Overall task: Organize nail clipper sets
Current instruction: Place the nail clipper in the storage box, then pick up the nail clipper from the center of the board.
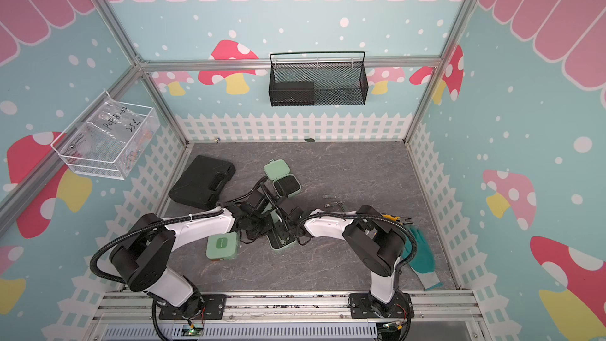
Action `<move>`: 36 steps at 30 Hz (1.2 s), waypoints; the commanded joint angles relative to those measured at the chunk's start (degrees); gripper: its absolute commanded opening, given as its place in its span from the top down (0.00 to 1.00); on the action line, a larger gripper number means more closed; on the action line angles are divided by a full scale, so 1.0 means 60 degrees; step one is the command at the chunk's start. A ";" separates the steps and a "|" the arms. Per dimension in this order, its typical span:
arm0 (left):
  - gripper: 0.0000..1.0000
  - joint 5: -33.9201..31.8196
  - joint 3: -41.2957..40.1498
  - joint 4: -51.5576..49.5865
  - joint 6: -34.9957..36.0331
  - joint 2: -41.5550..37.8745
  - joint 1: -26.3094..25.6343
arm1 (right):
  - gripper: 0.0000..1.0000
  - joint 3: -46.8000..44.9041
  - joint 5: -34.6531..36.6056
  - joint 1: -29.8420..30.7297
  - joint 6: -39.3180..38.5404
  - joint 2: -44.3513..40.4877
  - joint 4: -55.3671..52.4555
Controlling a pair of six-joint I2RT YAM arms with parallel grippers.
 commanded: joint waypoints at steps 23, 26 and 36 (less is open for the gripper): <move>1.00 -0.0031 -0.0281 -0.0104 0.0009 0.0104 -0.0017 | 0.75 0.0122 0.1603 -0.1272 -0.0788 -0.2878 -0.2719; 1.00 0.0004 -0.0237 -0.0105 0.0046 0.0092 -0.0027 | 0.67 0.0126 0.1381 -0.2483 -0.1796 -0.3106 -0.3217; 1.00 0.0056 -0.0171 -0.0098 0.0048 0.0058 -0.0076 | 0.54 0.1569 0.0641 -0.4531 -0.4848 -0.0953 -0.3812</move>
